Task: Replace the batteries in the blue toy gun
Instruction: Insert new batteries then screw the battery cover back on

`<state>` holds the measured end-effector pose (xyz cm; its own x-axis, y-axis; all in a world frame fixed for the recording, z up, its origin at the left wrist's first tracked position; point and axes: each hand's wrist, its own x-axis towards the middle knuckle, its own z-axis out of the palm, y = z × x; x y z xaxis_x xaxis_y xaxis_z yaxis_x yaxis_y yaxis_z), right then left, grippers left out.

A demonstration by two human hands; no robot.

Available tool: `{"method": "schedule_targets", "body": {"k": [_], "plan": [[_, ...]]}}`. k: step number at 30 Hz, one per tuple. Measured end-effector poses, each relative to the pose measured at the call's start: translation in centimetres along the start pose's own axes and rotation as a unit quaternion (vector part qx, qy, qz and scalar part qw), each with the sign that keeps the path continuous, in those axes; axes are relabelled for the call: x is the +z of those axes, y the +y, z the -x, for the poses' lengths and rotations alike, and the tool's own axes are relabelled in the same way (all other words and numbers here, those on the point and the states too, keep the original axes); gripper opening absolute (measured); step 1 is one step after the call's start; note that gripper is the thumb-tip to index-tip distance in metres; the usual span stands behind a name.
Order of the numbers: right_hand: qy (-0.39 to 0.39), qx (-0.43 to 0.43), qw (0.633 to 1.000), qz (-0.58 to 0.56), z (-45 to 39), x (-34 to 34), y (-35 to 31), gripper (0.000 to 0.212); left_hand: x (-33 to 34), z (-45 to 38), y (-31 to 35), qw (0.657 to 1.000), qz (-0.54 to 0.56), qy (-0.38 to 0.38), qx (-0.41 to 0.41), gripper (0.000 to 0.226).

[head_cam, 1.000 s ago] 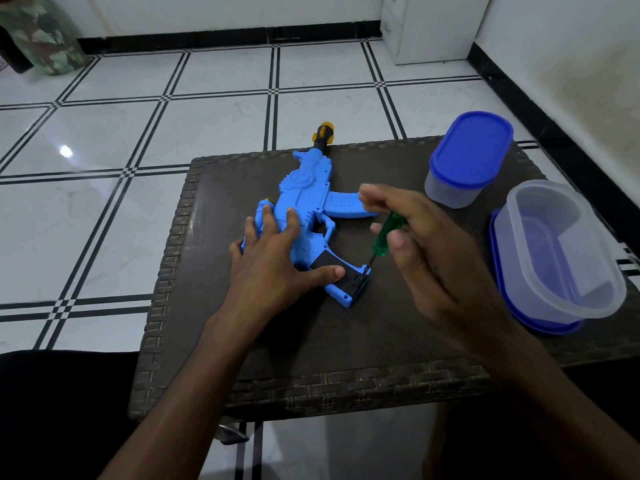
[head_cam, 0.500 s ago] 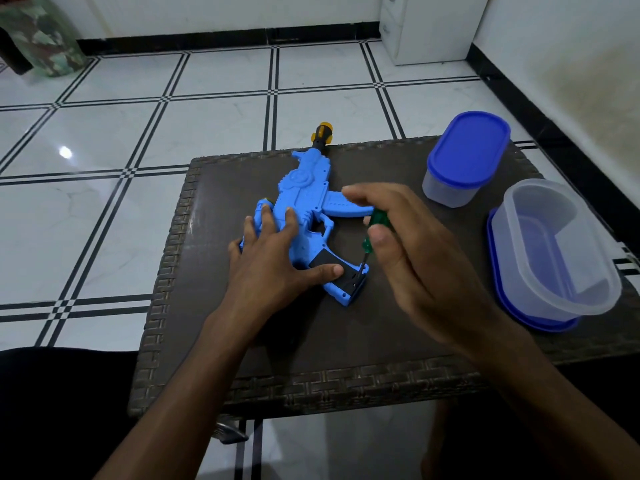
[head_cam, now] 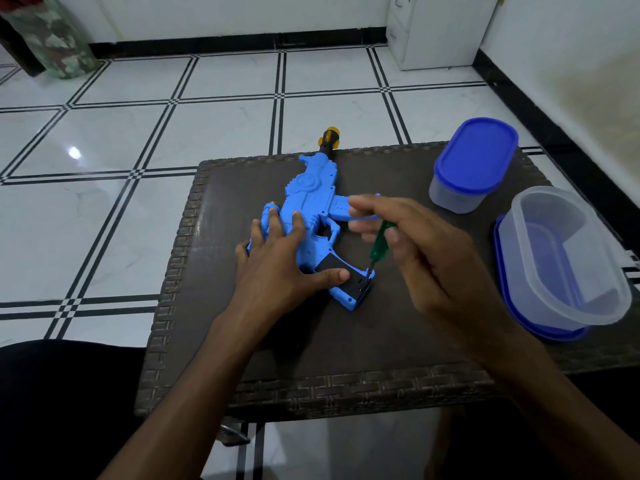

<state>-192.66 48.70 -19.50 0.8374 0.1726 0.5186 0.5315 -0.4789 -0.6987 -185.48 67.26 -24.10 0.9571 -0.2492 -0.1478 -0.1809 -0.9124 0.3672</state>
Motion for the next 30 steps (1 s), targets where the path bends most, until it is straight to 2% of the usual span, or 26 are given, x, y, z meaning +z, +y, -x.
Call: {"method": "schedule_targets", "body": {"k": [3, 7, 10, 16, 19, 23, 30], "plan": [[0.037, -0.002, 0.999, 0.006, 0.04, 0.15, 0.0, 0.033, -0.02, -0.02, -0.01, 1.0, 0.0, -0.002, -0.002, 0.111], [0.026, -0.018, 0.996, 0.086, -0.16, 0.29, 0.11, 0.028, 0.06, 0.03, -0.03, 1.0, 0.003, 0.0, 0.0, 0.11], [0.013, 0.005, 0.999, 0.05, -0.05, 0.69, -0.12, 0.038, 0.1, 0.01, -0.09, 1.0, 0.003, 0.002, 0.003, 0.11], [0.063, -0.012, 0.998, 0.012, 0.09, 0.34, -0.21, 0.032, 0.09, -0.05, -0.07, 1.0, -0.001, 0.004, 0.001, 0.111], [0.063, -0.005, 0.997, 0.052, 0.05, 0.29, -0.22, 0.038, 0.16, -0.06, -0.1, 1.0, 0.001, 0.006, 0.004, 0.11], [0.054, -0.011, 0.991, 0.118, 0.05, 0.48, -0.2, 0.034, 0.21, -0.06, -0.19, 1.0, -0.003, 0.008, 0.005, 0.111], [0.042, -0.006, 0.999, 0.02, 0.06, 0.58, -0.83, 0.032, 0.11, 0.01, -0.11, 1.0, 0.005, -0.002, 0.002, 0.111]]}}
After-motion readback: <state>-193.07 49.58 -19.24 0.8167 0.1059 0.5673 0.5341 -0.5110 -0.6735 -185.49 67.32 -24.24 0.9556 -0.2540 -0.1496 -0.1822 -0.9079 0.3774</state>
